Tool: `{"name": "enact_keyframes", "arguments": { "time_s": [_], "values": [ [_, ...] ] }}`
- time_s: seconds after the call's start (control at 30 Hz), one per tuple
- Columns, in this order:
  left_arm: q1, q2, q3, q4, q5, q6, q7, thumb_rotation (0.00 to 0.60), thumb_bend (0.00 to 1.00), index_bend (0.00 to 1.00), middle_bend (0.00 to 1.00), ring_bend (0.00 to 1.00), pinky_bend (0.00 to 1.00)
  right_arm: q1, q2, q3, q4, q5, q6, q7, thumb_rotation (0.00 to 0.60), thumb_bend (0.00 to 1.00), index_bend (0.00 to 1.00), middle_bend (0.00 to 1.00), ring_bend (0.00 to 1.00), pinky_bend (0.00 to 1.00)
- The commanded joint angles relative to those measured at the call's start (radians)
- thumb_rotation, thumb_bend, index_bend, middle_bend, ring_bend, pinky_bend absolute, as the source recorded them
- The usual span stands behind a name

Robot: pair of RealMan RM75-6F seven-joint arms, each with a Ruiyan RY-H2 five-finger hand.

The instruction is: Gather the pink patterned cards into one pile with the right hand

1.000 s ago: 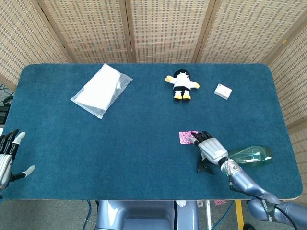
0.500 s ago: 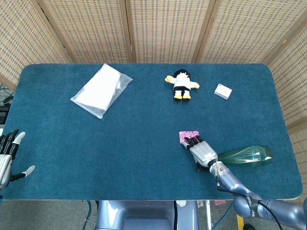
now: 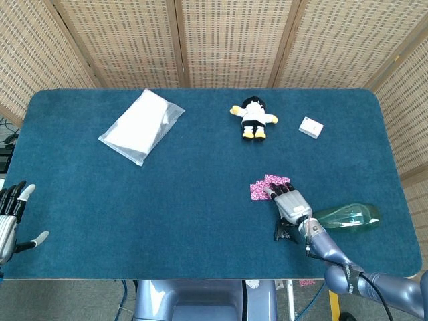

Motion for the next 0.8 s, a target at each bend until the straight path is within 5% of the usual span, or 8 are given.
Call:
{"name": "enact_keyframes", "arguments": {
  "time_s": [0.03,0.43,0.8],
  "values": [
    [0.000,0.000,0.000,0.000,0.000,0.000,0.000,0.600,0.00,0.00,0.00,0.00,0.00,0.011,0.007,-0.003,0.020,0.045,-0.009,-0.008,0.600,1.00,0.02,0.00,0.00,0.00],
    [0.000,-0.002,-0.001,-0.001,-0.002,0.002,0.006,0.600,0.00,0.00,0.00,0.00,0.00,0.038,0.027,-0.002,0.069,0.150,0.006,-0.023,0.600,1.00,0.03,0.00,0.00,0.00],
    [0.001,-0.002,-0.001,-0.002,-0.001,0.002,0.005,0.600,0.00,0.00,0.00,0.00,0.00,0.036,0.085,0.018,-0.077,0.037,0.063,0.031,0.600,1.00,0.03,0.00,0.00,0.00]
  ]
}}
